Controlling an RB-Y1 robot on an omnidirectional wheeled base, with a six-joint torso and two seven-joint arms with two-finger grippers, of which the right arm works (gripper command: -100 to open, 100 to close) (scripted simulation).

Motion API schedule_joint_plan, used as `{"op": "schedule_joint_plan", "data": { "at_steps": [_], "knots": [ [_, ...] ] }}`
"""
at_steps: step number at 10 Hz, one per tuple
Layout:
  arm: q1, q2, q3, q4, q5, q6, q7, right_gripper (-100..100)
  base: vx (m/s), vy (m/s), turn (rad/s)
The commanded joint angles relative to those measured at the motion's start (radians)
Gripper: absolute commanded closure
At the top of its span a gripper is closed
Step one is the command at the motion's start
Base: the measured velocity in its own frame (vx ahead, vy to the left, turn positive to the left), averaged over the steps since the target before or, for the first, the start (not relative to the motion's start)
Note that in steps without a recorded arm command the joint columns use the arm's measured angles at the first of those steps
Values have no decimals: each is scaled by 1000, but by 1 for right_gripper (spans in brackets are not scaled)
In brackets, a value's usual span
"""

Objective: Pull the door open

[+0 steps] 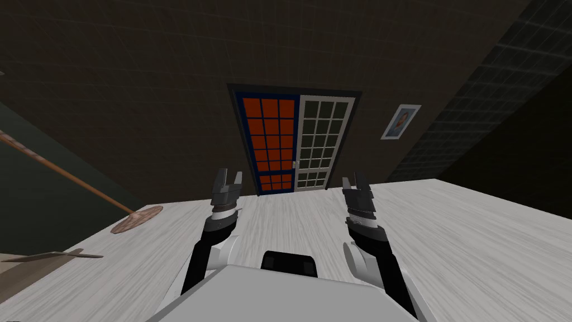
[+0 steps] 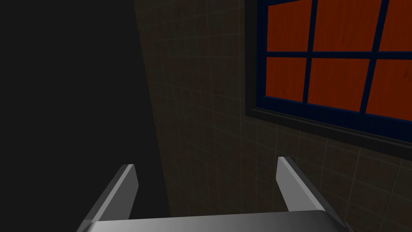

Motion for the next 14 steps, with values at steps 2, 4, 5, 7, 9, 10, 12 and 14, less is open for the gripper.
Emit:
{"op": "schedule_joint_plan", "data": {
  "at_steps": [2, 4, 5, 7, 9, 10, 12, 14],
  "knots": [
    [-12, -12, -8, 37, 9, -8, 28, -100, 111, 10, 20],
    [-25, -24, -18, 80, 19, -18, 61, -100, 136, 0, 17],
    [-30, -27, -22, 96, 23, -21, 73, -100, 131, -5, 17],
    [-44, -38, -32, 142, 34, -32, 108, -100, 136, 0, 20],
    [-55, -44, -40, 177, 42, -40, 134, -100, 108, -5, 18],
    [-61, -48, -44, 197, 47, -44, 149, -100, 87, 4, 14],
    [-73, -55, -53, 235, 56, -53, 178, -100, 86, 0, 20],
    [-86, -61, -62, 277, 66, -62, 210, -100, 106, 11, 19]
  ]
}}
